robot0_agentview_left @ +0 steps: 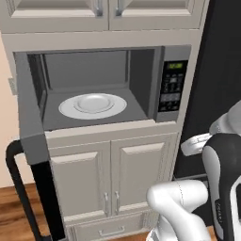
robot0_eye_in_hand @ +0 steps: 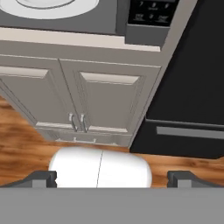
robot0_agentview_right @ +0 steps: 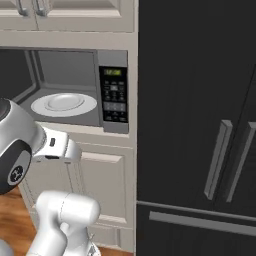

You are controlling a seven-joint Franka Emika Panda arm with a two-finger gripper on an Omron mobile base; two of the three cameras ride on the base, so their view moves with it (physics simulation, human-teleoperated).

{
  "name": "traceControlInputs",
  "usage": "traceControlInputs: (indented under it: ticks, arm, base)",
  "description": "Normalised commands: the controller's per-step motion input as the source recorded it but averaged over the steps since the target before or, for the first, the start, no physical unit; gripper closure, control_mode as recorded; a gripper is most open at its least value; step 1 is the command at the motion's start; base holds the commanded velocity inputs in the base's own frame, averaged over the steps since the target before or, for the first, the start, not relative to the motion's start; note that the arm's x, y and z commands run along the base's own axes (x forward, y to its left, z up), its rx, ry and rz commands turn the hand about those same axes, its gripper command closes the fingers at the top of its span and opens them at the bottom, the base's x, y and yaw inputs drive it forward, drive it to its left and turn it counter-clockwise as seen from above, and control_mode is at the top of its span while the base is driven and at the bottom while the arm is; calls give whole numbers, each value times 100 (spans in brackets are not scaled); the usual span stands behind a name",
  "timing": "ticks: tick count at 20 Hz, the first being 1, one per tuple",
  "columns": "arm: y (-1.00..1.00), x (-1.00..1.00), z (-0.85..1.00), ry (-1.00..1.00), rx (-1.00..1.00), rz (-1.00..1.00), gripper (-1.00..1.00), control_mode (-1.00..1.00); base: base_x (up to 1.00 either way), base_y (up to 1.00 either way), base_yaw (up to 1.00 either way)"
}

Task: Pick the hotdog bun from the counter and place it in the microwave. Then turn on the microwave.

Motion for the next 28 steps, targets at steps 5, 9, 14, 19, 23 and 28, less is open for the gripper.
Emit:
traceControlInputs:
  ticks: [5,9,14,19,23,28]
  arm:
    - [0,0,0,0,0,0,-100,100]
    - [0,0,0,0,0,0,-100,100]
    - [0,0,0,0,0,0,-100,100]
    - [0,0,0,0,0,0,-100,100]
    - [0,0,0,0,0,0,-100,100]
    - [0,0,0,0,0,0,-100,100]
  base:
    - [-2,-69,0]
    - [-1,-69,0]
    - [-6,-69,0]
    - [-3,-69,0]
    - [0,-69,0]
    - [0,-67,0]
